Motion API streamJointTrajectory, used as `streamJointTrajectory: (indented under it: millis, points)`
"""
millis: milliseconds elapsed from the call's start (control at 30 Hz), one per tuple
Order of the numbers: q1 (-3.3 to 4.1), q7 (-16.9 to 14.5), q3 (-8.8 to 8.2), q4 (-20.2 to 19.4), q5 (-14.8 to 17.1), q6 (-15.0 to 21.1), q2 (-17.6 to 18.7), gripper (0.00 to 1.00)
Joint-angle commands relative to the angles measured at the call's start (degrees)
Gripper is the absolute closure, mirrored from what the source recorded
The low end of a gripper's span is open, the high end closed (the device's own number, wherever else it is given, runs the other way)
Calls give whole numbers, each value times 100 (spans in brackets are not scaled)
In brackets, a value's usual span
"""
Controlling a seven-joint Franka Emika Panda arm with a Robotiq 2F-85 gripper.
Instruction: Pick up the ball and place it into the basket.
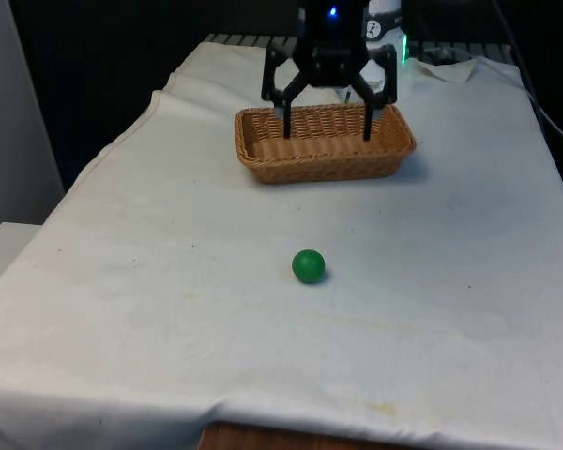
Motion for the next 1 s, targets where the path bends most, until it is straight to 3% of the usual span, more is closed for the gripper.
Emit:
streamJointTrajectory:
  millis: [0, 33, 267, 300, 333, 500, 567, 600, 633, 833, 867, 900, 967]
  points:
    - [-11, -46, -17, 40, 63, 11, 74, 0]
    - [-86, -132, 23, 103, 160, 34, 160, 0]
    - [-172, -498, -120, 413, 642, 143, 728, 0]
    - [-97, -430, -172, 355, 573, 115, 659, 0]
    - [-178, -544, -143, 453, 710, 143, 791, 0]
    - [-235, -819, -258, 642, 1083, 172, 1169, 0]
    - [-241, -911, -286, 665, 1220, 183, 1266, 0]
    - [-178, -859, -350, 647, 1163, 132, 1232, 0]
    - [-241, -957, -304, 676, 1278, 183, 1306, 0]
    - [-269, -1215, -332, 699, 1673, 223, 1547, 0]
    - [-218, -1180, -395, 670, 1627, 195, 1530, 0]
    - [-275, -1249, -332, 705, 1730, 223, 1576, 0]
    - [-281, -1335, -327, 733, 1902, 218, 1644, 0]
